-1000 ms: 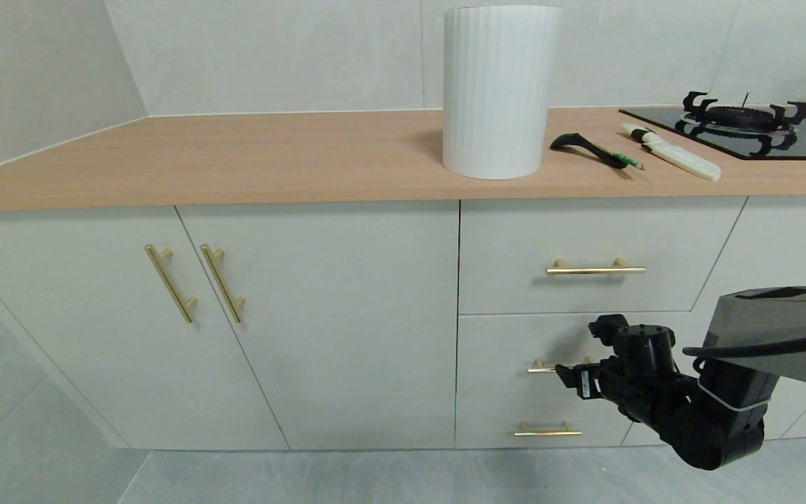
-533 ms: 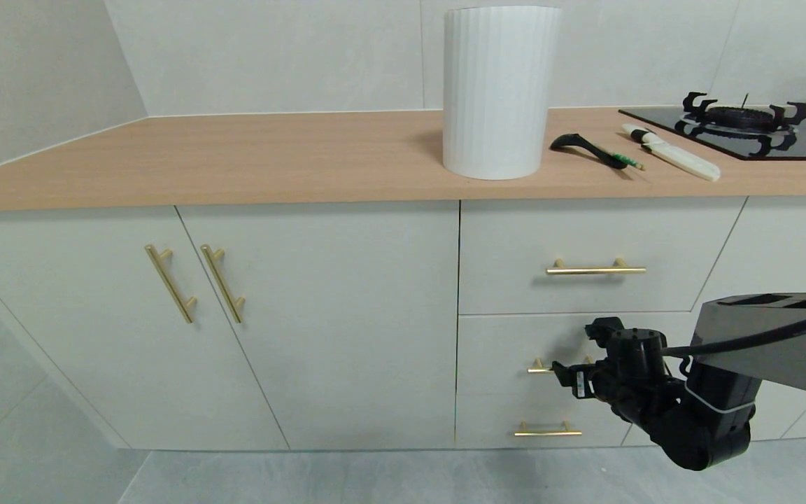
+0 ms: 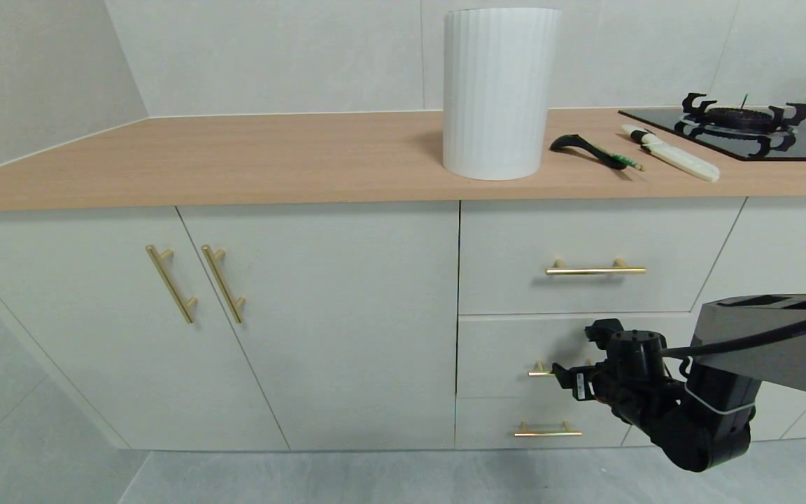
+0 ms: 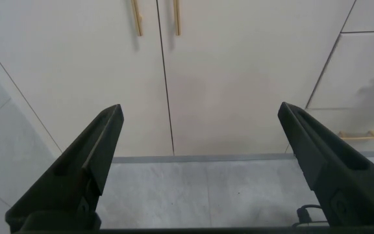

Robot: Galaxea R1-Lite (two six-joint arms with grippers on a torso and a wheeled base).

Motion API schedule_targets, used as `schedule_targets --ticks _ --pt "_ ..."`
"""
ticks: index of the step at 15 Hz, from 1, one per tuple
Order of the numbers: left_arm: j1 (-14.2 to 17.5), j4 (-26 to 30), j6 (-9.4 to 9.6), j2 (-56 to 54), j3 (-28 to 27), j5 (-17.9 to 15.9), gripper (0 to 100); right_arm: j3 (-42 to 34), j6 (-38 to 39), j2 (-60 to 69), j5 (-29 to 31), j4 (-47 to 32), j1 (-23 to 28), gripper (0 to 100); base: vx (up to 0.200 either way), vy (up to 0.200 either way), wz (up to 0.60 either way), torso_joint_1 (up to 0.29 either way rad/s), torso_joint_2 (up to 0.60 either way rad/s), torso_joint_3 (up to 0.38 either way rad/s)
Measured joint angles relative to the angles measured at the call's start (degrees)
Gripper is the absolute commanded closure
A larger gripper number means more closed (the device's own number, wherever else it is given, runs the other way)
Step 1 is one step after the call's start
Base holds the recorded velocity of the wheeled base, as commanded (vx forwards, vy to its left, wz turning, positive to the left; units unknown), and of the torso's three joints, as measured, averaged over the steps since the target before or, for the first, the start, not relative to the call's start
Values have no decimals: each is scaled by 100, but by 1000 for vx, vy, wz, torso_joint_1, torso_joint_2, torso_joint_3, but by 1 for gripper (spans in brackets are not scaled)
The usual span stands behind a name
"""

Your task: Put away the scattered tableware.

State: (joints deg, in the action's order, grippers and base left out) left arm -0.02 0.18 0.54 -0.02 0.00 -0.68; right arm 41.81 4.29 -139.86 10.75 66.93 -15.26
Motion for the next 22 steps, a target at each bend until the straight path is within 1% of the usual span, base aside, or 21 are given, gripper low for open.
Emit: schedule_targets --ticks 6,9,11,12,14,18,19,20,22 --pt "2 0 0 0 0 -2 0 -22 0 -11 5 -17 -2 0 0 0 0 0 0 0" --pt "2 0 0 0 0 -2 0 -266 -22 190 -9 -89 -2 0 0 0 0 0 0 0" --pt "2 -2 0 0 0 0 0 -402 -110 371 -55 -280 -2 0 0 0 0 0 0 0" --pt "2 0 0 0 0 -2 0 -500 -162 581 -93 -534 -2 0 0 0 0 0 0 0" --pt "2 0 0 0 0 -2 0 -656 -230 1379 -211 -1356 -2 0 0 0 0 0 0 0" --pt "0 0 -2 0 0 -2 0 -701 -266 3515 -616 -2888 -28 0 0 0 0 0 0 0" --pt "-2 0 0 0 0 -2 0 -670 -263 3980 -677 -3135 -63 0 0 0 0 0 0 0" --pt "-2 0 0 0 0 -2 0 -645 -263 4297 -692 -3220 -111 0 0 0 0 0 0 0" --pt "0 0 0 -2 0 -2 0 -616 -238 4574 -684 -3259 -166 0 0 0 0 0 0 0"
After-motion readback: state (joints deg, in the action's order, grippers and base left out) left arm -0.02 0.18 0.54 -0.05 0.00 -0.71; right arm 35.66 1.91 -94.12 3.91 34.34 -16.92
